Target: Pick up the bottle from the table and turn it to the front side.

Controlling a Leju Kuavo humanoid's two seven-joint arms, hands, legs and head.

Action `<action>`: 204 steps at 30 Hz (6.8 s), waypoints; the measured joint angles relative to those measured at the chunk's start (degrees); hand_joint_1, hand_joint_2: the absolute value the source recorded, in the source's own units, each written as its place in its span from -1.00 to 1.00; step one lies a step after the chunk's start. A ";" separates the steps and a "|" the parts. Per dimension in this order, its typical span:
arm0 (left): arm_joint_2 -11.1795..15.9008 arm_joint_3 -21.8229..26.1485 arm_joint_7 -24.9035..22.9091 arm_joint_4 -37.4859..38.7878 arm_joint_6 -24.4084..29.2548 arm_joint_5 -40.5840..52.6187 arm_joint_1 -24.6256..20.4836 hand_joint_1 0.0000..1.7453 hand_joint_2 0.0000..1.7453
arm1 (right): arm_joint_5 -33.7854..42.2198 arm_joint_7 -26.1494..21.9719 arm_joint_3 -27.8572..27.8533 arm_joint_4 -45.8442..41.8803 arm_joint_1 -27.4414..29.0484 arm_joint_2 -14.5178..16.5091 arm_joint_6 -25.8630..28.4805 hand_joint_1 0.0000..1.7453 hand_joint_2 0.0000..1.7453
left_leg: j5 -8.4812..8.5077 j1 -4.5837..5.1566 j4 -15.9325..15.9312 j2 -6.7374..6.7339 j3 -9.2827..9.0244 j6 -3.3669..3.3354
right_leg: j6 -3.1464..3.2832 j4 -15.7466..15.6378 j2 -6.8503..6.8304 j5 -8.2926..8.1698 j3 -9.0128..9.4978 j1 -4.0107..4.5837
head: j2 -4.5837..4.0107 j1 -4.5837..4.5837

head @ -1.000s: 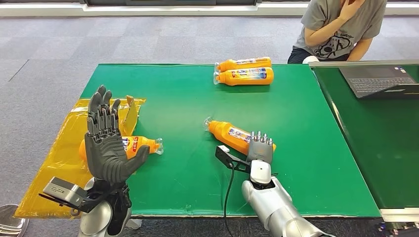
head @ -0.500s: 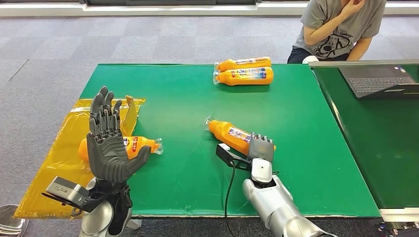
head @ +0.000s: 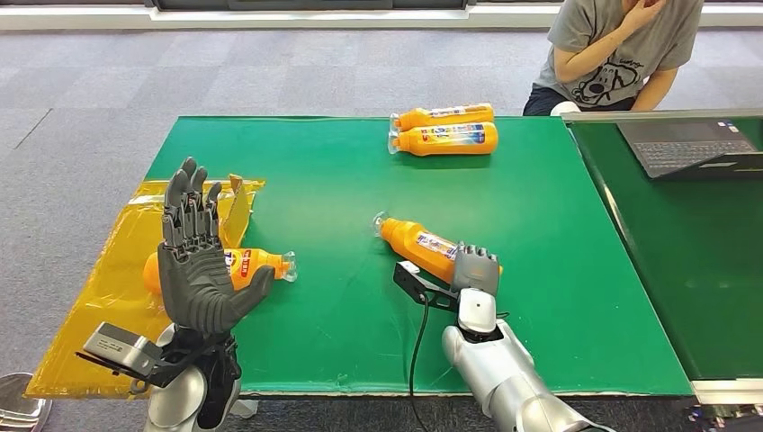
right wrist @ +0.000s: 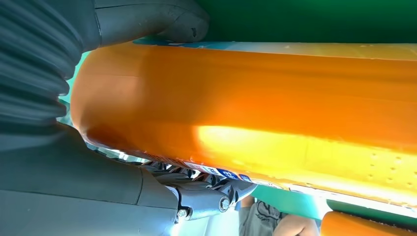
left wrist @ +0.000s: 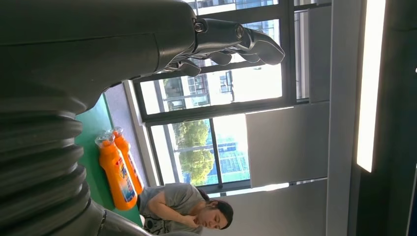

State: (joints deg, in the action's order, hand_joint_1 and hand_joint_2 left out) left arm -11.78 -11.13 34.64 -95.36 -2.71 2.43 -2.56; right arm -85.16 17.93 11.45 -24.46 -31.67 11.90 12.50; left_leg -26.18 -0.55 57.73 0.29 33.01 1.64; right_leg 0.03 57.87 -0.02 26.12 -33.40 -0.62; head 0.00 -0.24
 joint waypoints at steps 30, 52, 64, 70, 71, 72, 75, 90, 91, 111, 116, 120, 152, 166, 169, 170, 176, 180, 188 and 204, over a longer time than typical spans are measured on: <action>0.02 1.38 1.47 -1.30 1.09 1.18 2.84 -1.00 1.00 | 31.22 -32.48 -1.11 -35.03 18.28 3.12 15.70 1.00 1.00 | -0.06 0.01 -0.01 0.03 0.38 -0.01 | 0.03 0.00 -0.01 0.05 -0.41 0.00 | 0.00 -0.01; 0.11 0.80 -7.99 18.85 -17.89 -5.10 -11.67 -1.00 1.00 | 58.31 -57.05 4.87 -26.94 14.79 4.74 -6.66 1.00 1.00 | 0.01 0.00 0.00 0.05 0.43 0.04 | 0.02 0.00 -0.01 -0.01 -0.45 0.00 | 0.00 0.00; 0.77 -2.21 -7.67 36.24 -25.18 -2.28 -20.45 -1.00 1.00 | 59.38 -57.81 5.70 -20.70 13.43 4.93 -4.75 1.00 1.00 | 0.03 0.00 0.00 0.02 0.47 0.04 | 0.07 0.00 0.01 -0.05 -0.50 0.01 | 0.00 -0.01; 0.89 -4.67 -6.71 41.03 -26.69 -2.09 -23.57 -1.00 1.00 | 59.57 -57.82 5.69 -19.09 13.39 4.82 -3.65 1.00 1.00 | 0.03 0.00 0.00 0.01 0.48 0.04 | 0.07 0.00 0.02 -0.05 -0.52 0.00 | 0.00 0.00; 0.91 -4.93 -6.69 41.52 -26.69 -2.09 -23.83 -1.00 1.00 | 59.57 -57.83 5.69 -18.87 13.38 4.80 -3.61 1.00 1.00 | 0.03 0.00 0.00 0.01 0.48 0.04 | 0.07 0.00 0.02 -0.05 -0.52 0.00 | 0.00 0.00; 0.95 -5.15 -6.69 41.94 -26.69 -2.08 -24.03 -1.00 1.00 | 59.57 -57.84 5.69 -18.70 13.36 4.79 -3.60 1.00 1.00 | 0.03 0.00 0.00 0.01 0.48 0.04 | 0.07 0.00 0.02 -0.05 -0.52 0.01 | 0.00 0.00; 1.02 -5.53 -6.69 42.92 -26.69 -2.08 -24.45 -1.00 1.00 | 59.57 -57.84 5.69 -18.27 13.33 4.76 -3.58 1.00 1.00 | 0.03 0.00 0.00 0.01 0.48 0.04 | 0.07 0.00 0.02 -0.05 -0.52 0.01 | 0.00 0.00; 0.95 -8.70 -4.61 48.18 -28.22 -3.33 -27.83 -0.95 1.00 | 59.92 -57.92 5.32 -16.52 12.72 4.70 -2.27 1.00 1.00 | 0.04 0.00 0.00 0.00 0.48 0.04 | 0.06 0.00 0.07 -0.06 -0.54 0.00 | 0.00 0.00; 0.94 -8.75 -4.61 48.41 -28.39 -3.46 -27.96 -0.95 1.00 | 59.92 -57.93 5.28 -16.41 12.67 4.69 -2.23 1.00 1.00 | 0.04 0.00 0.00 0.00 0.48 0.04 | 0.06 0.00 0.07 -0.06 -0.54 0.01 | 0.00 0.00; 0.94 -9.31 -4.02 50.01 -29.07 -4.92 -28.73 1.00 1.00 | 59.23 -57.77 4.60 -15.45 12.47 4.50 -2.22 1.00 1.00 | 0.04 0.00 0.00 0.00 0.48 0.05 | 0.06 0.00 0.07 -0.06 -0.54 0.01 | 0.00 0.00; 0.94 -9.74 -4.10 50.31 -29.07 -4.98 -28.96 1.00 1.00 | 59.20 -57.76 4.60 -15.34 12.49 4.34 -2.22 1.00 1.00 | 0.04 0.00 0.00 0.00 0.48 0.05 | 0.06 0.00 0.08 -0.06 -0.54 0.01 | 0.00 0.00; 0.94 -9.74 -4.13 50.34 -29.06 -4.99 -28.96 1.00 1.00 | 59.12 -57.74 4.60 -15.34 12.51 4.31 -2.22 1.00 1.00 | 0.04 0.00 0.00 0.00 0.48 0.05 | 0.06 0.00 0.08 -0.06 -0.55 0.01 | 0.00 0.00; 4.73 -7.63 -9.05 41.38 8.75 24.47 -28.50 1.00 1.00 | 49.82 -52.57 4.44 -15.45 13.94 1.44 -3.27 -1.00 -1.00 | 0.13 -0.01 0.00 -0.01 0.57 0.11 | 0.10 0.02 0.05 -0.14 -0.59 0.02 | 0.00 -0.02; 5.60 -8.65 -15.43 35.81 18.75 50.06 -27.24 1.00 1.00 | 48.97 -52.55 4.38 -15.65 14.79 1.09 -3.38 -1.00 -1.00 | 0.15 -0.02 0.00 -0.01 0.55 0.10 | 0.10 0.02 0.05 -0.15 -0.61 0.03 | 0.00 -0.02; 6.56 -12.01 -20.57 35.73 20.48 66.83 -28.84 1.00 1.00 | 48.54 -52.07 4.31 -15.65 14.79 1.09 -3.45 -1.00 -1.00 | 0.17 -0.01 0.01 0.01 0.56 0.08 | 0.09 0.02 0.00 -0.16 -0.60 0.01 | 0.00 -0.02; 6.89 -13.36 -21.90 35.79 20.22 70.77 -29.32 1.00 1.00 | 48.41 -51.93 4.25 -15.65 14.79 1.09 -3.43 -1.00 -1.00 | 0.17 -0.01 0.01 0.00 0.56 0.08 | 0.09 0.02 0.02 -0.16 -0.60 0.01 | 0.00 -0.02; 8.33 -19.84 -25.35 39.01 19.44 81.34 -31.58 1.00 1.00 | 47.91 -52.04 3.26 -15.65 15.60 1.09 -2.85 -1.00 -1.00 | 0.16 0.01 0.01 -0.06 0.56 0.07 | 0.07 0.01 0.11 -0.18 -0.65 0.00 | 0.00 -0.02; 8.38 -24.51 -24.04 47.85 16.74 81.52 -33.65 1.00 1.00 | 47.33 -52.60 2.43 -15.65 17.01 0.93 -2.37 -1.00 -1.00 | 0.16 0.00 0.01 -0.10 0.56 0.08 | 0.07 0.01 0.12 -0.18 -0.65 0.00 | 0.00 -0.02; 7.56 -31.99 -26.07 64.46 11.56 81.94 -35.23 1.00 1.00 | 47.03 -52.22 1.61 -15.76 17.95 0.41 -2.13 -1.00 -1.00 | 0.16 0.00 0.01 -0.28 0.59 0.08 | 0.08 0.01 0.27 -0.24 -0.75 0.00 | 0.00 -0.01; 7.07 -34.71 -26.40 70.68 11.13 81.99 -37.45 1.00 1.00 | 47.06 -52.18 1.47 -16.00 17.97 0.27 -2.11 -1.00 -1.00 | 0.21 0.00 0.01 -0.25 0.57 0.10 | 0.08 0.01 0.25 -0.31 -0.71 0.01 | 0.00 -0.02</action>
State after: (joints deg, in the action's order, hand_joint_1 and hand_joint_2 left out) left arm -4.72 -45.84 8.24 -24.68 8.41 84.41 -40.01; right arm -38.10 -34.25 12.92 -40.46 -13.70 12.16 10.38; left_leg -25.97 -0.55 57.74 0.04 33.58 1.74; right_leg 0.11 57.89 0.23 25.81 -34.10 -0.61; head 0.00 -0.26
